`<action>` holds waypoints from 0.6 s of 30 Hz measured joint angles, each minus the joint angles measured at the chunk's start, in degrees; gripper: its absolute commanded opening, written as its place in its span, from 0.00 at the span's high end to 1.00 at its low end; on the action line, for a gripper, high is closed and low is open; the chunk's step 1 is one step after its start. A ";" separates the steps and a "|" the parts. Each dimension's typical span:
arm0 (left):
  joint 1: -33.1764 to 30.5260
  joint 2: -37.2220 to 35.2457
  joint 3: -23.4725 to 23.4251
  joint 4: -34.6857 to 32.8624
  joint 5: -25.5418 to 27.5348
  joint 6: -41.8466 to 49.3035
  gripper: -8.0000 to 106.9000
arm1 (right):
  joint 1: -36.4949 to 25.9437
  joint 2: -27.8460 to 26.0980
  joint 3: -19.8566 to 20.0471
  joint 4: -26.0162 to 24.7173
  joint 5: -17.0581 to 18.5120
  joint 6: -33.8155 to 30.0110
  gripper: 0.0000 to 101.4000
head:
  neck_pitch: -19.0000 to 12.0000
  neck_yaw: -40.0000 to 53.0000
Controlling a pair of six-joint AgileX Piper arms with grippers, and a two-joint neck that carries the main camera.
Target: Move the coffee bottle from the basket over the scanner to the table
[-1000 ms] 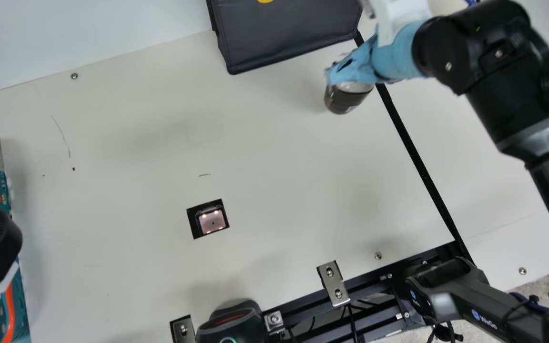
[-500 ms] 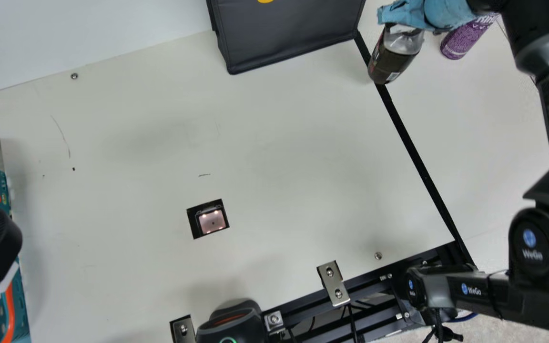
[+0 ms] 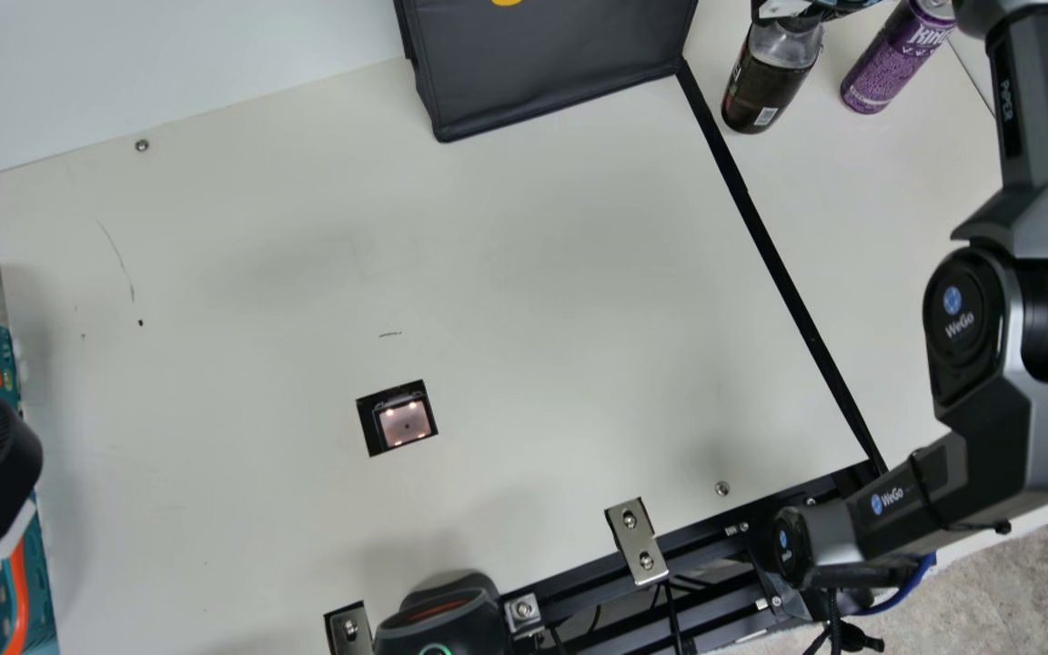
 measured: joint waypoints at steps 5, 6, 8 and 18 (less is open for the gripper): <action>0.00 0.00 0.00 0.00 0.00 0.00 0.15 | -1.09 2.61 -2.60 0.34 0.65 -0.21 1.00 | 0.00 0.00; 0.00 0.00 0.00 0.00 0.00 0.00 0.15 | -1.23 2.97 -2.85 0.40 0.72 -0.21 1.00 | 0.00 0.00; 0.00 0.00 0.00 0.00 0.00 0.00 0.15 | -1.60 3.67 -3.40 0.47 0.72 -0.21 1.00 | 0.00 0.00; 0.00 0.00 0.00 0.00 0.00 0.00 0.15 | -2.02 4.71 -3.79 0.51 0.81 0.18 0.74 | 0.00 0.00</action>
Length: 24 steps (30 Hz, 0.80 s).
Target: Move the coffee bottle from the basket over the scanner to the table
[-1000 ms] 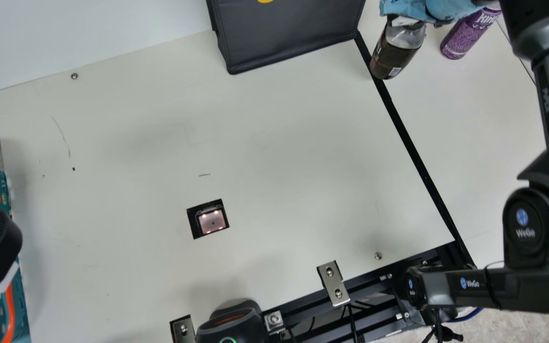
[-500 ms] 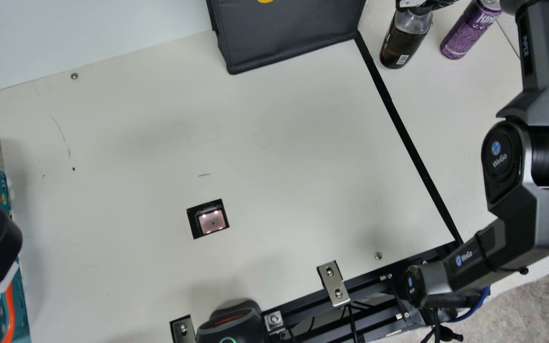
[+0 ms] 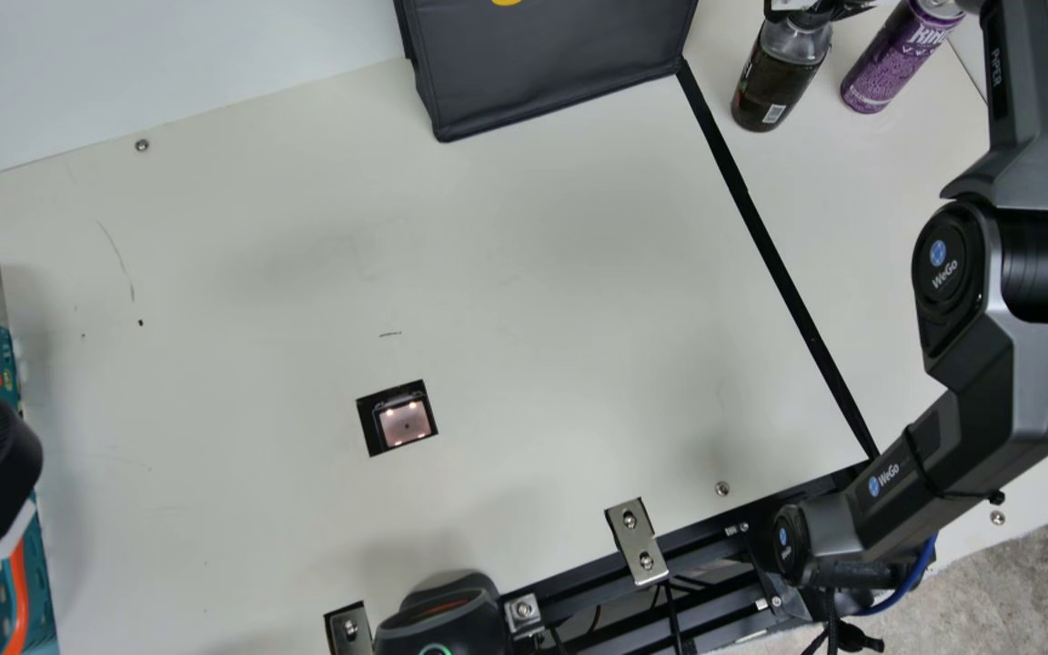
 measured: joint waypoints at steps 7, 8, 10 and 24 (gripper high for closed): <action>0.00 0.00 0.00 0.00 0.00 0.00 0.15 | -0.11 0.31 0.16 -0.18 -0.34 0.11 0.51 | 0.09 0.00; 0.00 0.00 0.00 0.00 0.00 0.00 0.15 | -0.11 0.29 0.24 -0.23 -0.41 0.11 0.47 | 0.09 0.00; 0.00 0.00 0.00 0.00 0.00 0.00 0.15 | -0.11 0.32 0.38 -0.75 -0.40 0.11 0.41 | 0.09 0.00; 0.00 0.00 0.00 0.00 0.00 0.00 0.15 | 3.70 -5.70 5.76 -9.00 -4.33 3.29 0.06 | 0.09 0.00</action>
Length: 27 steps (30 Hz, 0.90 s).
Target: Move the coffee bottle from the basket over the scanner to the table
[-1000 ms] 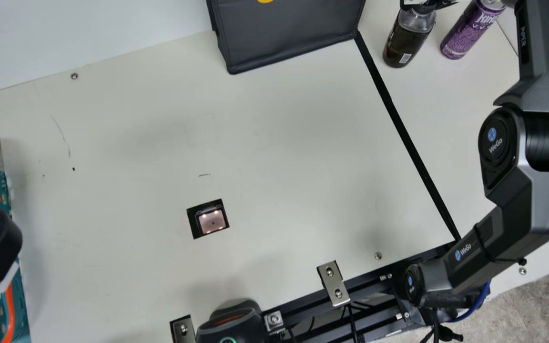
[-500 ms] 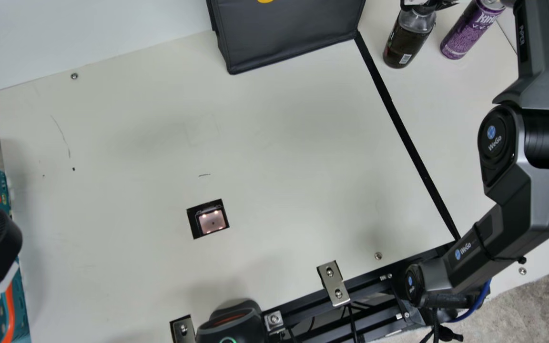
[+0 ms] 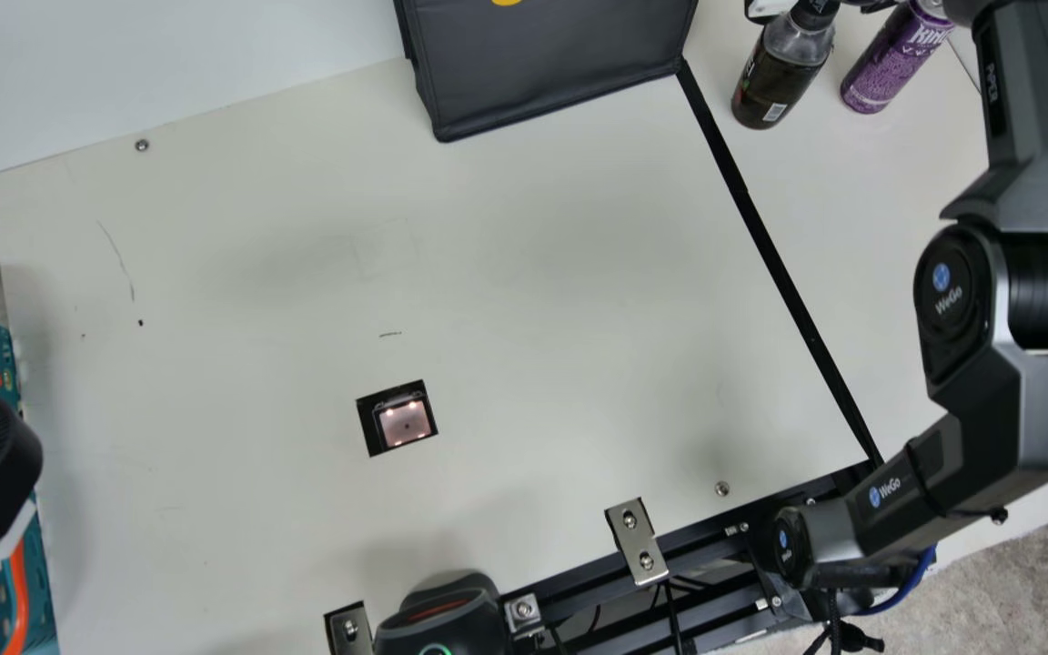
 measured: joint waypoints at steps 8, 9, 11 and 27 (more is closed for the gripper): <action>0.00 0.00 0.00 0.00 0.00 0.00 0.15 | 5.66 -11.15 9.41 -7.00 -4.11 5.20 0.06 | -0.09 0.00; 0.00 0.00 0.00 0.00 0.00 0.00 0.15 | 6.59 -12.93 10.91 -7.61 -4.44 6.02 0.06 | 0.00 0.00; 0.00 0.00 0.00 0.00 0.00 0.00 0.15 | 8.41 -16.17 13.60 -8.76 -5.05 7.49 0.06 | 0.00 0.00; 6.17 -2.92 -3.01 0.50 6.20 4.21 0.15 | 16.39 -37.33 26.75 -9.28 -1.54 11.46 0.06 | 0.00 6.59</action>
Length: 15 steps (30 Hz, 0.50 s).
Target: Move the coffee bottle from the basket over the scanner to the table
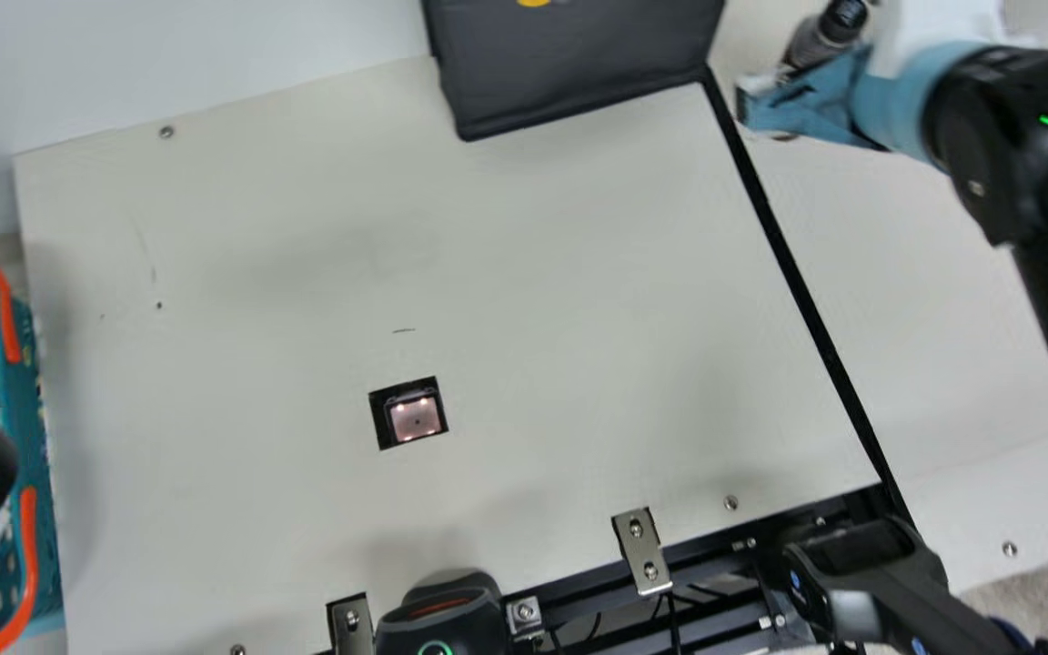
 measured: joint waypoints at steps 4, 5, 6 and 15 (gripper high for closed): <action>2.38 -0.49 -0.48 0.25 2.44 1.12 0.15 | 0.56 -4.05 1.29 3.47 2.06 -2.10 0.06 | -0.09 5.19; 2.38 -0.49 -0.48 0.25 2.19 1.12 0.15 | 0.64 -4.97 1.63 3.79 2.40 -2.50 0.06 | -0.09 6.68; 2.38 -0.49 -0.48 0.14 2.31 1.12 0.15 | 0.65 -5.74 1.89 4.12 2.40 -2.74 0.06 | 0.00 8.00; 2.38 -0.49 -0.48 0.24 2.19 1.12 0.15 | 1.52 -14.81 4.22 9.63 5.46 -6.42 0.06 | -0.09 13.10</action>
